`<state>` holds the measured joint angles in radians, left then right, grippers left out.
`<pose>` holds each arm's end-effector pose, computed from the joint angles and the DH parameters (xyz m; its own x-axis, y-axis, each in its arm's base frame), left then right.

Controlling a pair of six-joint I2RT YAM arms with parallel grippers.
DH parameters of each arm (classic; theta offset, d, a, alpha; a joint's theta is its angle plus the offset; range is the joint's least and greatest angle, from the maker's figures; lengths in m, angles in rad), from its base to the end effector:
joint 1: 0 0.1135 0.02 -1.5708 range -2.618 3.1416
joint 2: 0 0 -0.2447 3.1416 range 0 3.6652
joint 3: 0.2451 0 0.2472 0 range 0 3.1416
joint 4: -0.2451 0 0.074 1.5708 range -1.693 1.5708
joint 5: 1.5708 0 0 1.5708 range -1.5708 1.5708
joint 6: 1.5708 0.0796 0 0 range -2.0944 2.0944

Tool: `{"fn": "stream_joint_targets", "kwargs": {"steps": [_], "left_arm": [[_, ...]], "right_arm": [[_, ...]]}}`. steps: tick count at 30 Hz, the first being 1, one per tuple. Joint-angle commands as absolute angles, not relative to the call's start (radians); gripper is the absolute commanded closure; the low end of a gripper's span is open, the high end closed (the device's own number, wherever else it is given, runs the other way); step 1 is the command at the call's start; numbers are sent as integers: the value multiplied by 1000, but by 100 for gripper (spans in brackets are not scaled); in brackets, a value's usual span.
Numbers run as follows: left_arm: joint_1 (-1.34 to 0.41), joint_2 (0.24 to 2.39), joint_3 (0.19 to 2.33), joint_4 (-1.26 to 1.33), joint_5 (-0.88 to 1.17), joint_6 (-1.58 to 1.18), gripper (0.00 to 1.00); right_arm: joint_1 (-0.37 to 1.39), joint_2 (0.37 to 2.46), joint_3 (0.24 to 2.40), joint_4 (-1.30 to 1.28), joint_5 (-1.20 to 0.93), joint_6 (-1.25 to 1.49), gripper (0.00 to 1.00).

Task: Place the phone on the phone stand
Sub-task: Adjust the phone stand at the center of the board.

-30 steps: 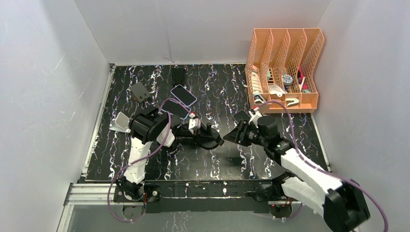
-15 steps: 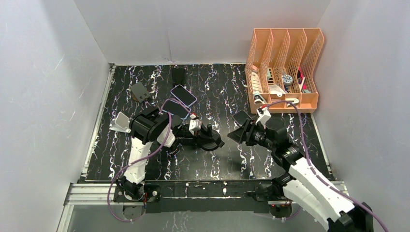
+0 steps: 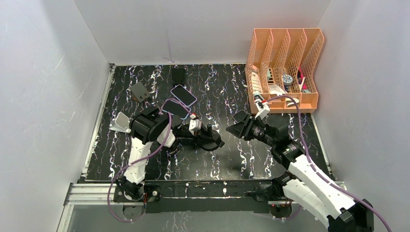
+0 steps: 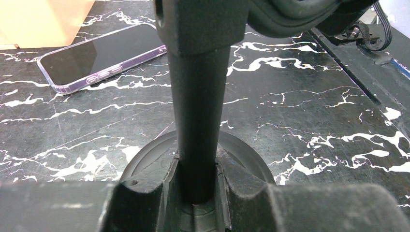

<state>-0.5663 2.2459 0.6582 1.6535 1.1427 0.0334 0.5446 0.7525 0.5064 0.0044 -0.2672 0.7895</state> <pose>0.2444 -0.2412 0.0708 0.0885 -0.0398 -0.9953 0.9864 -0.1355 0.0931 0.1901 0.1397 0.2444 -0.6546 0.4041 -0.6389 -0.3609 0.5755 0.7339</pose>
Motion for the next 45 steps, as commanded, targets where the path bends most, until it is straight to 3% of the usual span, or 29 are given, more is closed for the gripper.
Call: {"fn": "stream_joint_targets", "kwargs": {"steps": [1, 4, 8, 26, 41, 45], "left_arm": [[-623, 2452, 554, 1795, 1200, 50, 100], [-623, 2451, 554, 1795, 1198, 51, 100], [-623, 2449, 551, 1794, 1197, 50, 100], [-623, 2462, 558, 1795, 1203, 41, 100], [-623, 2470, 560, 1795, 1203, 37, 100], [-623, 2471, 561, 1794, 1202, 37, 100]], "right_arm": [[548, 738, 511, 3, -289, 793, 59], [550, 736, 436, -69, -315, 744, 58], [549, 742, 362, 23, -392, 722, 55], [554, 849, 329, 235, -504, 689, 55], [554, 966, 316, 359, -504, 694, 62], [553, 984, 311, 368, -508, 695, 75]]}}
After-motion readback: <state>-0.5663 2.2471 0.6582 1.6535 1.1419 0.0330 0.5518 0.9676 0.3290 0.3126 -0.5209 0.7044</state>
